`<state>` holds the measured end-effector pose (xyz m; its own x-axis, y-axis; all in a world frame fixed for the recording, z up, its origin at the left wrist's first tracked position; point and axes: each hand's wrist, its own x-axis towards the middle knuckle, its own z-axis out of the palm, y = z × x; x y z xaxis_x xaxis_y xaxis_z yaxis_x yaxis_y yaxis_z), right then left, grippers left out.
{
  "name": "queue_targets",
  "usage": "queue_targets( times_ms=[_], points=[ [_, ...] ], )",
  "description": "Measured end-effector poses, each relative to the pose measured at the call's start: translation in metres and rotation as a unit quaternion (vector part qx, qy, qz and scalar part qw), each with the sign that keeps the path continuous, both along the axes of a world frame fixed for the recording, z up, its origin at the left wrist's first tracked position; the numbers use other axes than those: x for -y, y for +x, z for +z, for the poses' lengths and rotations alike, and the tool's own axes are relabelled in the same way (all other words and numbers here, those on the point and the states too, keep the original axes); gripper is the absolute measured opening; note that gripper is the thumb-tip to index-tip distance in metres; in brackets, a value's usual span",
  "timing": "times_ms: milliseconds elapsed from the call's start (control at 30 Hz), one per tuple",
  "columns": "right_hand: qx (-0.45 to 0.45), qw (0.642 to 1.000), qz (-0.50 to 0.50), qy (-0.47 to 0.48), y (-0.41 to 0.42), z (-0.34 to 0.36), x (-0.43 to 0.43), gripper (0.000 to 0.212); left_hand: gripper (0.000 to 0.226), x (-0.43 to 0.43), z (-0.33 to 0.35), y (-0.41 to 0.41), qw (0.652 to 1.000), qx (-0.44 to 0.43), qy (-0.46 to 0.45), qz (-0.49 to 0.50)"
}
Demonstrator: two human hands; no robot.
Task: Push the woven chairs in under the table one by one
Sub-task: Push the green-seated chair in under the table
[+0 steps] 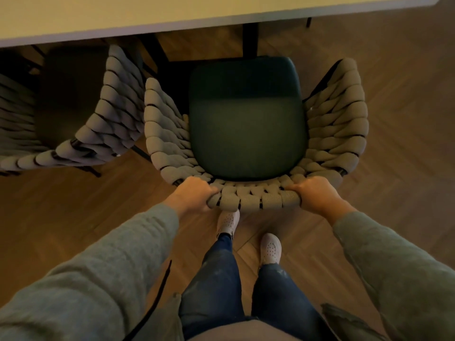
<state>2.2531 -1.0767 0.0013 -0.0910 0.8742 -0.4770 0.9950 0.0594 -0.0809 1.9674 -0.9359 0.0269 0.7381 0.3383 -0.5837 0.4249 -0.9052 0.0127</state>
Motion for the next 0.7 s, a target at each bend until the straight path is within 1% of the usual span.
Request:
queue_targets(
  times_ms=[100, 333, 500, 700],
  points=[
    [-0.003, 1.000, -0.007, 0.007, -0.004, 0.001, -0.009, 0.039, 0.027, -0.016, 0.010, 0.000, 1.000, 0.011, 0.001, -0.010],
    [-0.013, 1.000, -0.025, 0.004, -0.035, -0.003, -0.050, 0.031, 0.030, -0.065, 0.002, -0.024, 1.000, -0.009, 0.006, -0.006],
    [-0.010, 1.000, -0.019, -0.003, -0.047, -0.009, -0.078, 0.028, 0.028, -0.093, -0.007, -0.042, 0.999, 0.028, 0.018, 0.010],
    [-0.013, 0.999, -0.034, -0.009, -0.048, -0.010, -0.114, 0.026, 0.024, -0.129, -0.013, -0.043, 0.997, 0.071, 0.025, 0.028]
  ],
)
